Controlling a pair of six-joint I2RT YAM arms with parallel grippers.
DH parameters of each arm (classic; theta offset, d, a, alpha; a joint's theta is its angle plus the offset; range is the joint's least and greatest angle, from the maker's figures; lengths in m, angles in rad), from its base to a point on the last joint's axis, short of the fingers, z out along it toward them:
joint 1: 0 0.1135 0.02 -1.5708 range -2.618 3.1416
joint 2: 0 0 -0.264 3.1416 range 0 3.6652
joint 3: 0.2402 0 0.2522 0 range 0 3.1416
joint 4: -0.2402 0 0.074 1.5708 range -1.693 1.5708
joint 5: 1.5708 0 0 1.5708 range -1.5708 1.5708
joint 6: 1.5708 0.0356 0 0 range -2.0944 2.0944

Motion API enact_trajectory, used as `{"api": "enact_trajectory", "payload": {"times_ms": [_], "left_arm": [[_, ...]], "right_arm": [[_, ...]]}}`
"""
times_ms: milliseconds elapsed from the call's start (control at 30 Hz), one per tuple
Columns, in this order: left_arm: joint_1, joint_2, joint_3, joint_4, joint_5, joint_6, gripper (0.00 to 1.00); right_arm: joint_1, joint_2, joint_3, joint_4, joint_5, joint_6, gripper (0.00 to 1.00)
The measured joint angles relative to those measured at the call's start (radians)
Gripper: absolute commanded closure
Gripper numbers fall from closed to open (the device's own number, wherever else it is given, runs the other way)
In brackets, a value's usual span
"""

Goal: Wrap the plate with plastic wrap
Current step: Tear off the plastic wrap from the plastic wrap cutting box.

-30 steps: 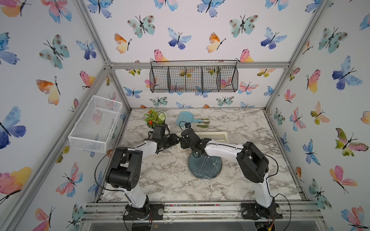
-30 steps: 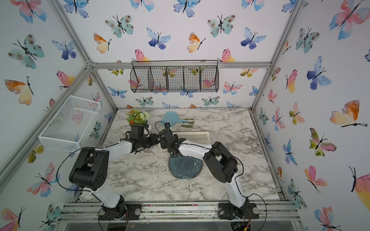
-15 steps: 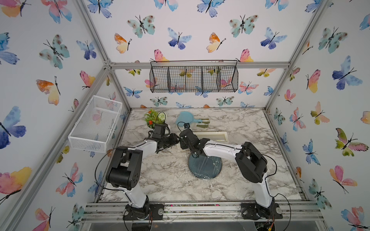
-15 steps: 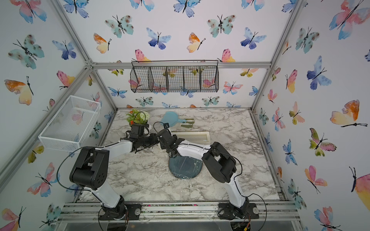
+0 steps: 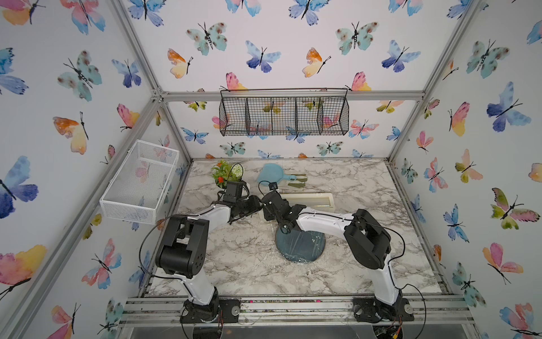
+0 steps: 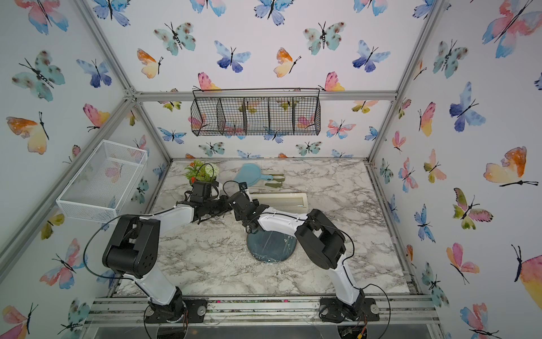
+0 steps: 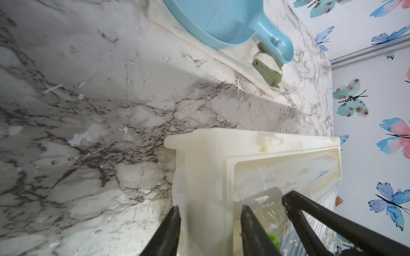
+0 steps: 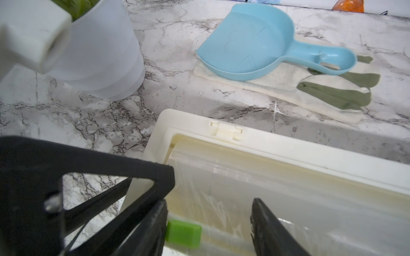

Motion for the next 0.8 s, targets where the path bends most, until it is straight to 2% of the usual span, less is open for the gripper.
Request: {"api": "enact_trajectory", "payload": {"times_ms": [500,800], "left_arm": [[0.004,0.037,0.035,-0.002,0.031,0.016,0.66],[0.007,0.043,0.037,0.0,0.053,0.021,0.68]], "right_arm": [[-0.037,-0.046,-0.059,0.013,-0.046,0.06,0.4],[-0.061,-0.084,-0.109,0.029,-0.087,0.074,0.4]]}}
